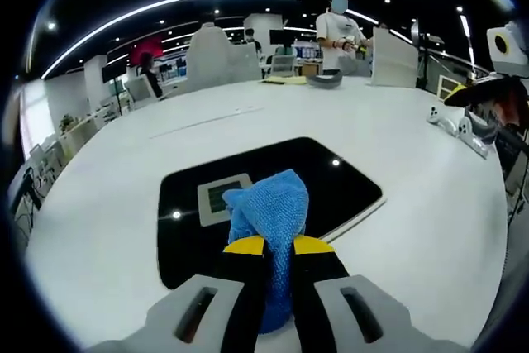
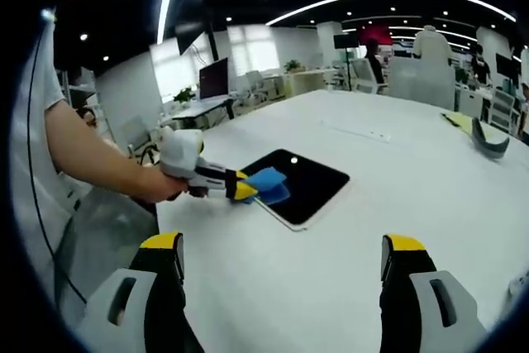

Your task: Wipe the mirror surface with the cleaning cloth until all visible marks leave the cleaned area.

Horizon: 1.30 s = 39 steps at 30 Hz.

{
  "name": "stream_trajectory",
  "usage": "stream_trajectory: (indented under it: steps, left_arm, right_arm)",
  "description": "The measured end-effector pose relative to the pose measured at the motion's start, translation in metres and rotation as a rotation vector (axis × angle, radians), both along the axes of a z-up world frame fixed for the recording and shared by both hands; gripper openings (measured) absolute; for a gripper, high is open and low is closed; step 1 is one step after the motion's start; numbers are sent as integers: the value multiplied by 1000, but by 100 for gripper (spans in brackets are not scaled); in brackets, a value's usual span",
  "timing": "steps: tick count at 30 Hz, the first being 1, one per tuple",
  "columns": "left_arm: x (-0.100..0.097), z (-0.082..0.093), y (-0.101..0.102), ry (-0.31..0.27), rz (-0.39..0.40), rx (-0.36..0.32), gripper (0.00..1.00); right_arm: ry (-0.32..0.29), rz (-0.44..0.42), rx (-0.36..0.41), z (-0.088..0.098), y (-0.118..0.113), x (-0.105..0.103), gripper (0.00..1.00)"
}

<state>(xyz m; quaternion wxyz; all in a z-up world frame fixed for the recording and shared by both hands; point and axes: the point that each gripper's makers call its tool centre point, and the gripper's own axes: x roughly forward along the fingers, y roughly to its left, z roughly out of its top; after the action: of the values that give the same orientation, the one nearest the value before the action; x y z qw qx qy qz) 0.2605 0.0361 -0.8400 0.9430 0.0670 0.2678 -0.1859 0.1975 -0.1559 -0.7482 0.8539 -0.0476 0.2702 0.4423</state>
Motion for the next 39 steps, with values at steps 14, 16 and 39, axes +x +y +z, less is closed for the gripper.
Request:
stream_trajectory:
  steps: [14,16,39]
  left_arm:
    - [2,0,-45,-18,-79,-7,7]
    - [2,0,-51,-21,-93,-6,7]
    - [3,-1,-89,-30,-195,-16,7]
  right_arm:
    - [-4,13,-20,-2,-3,2,100]
    - [-3,13,-20,-2,-2,3,100]
    - [4,-5,-22,-2,-12,3,100]
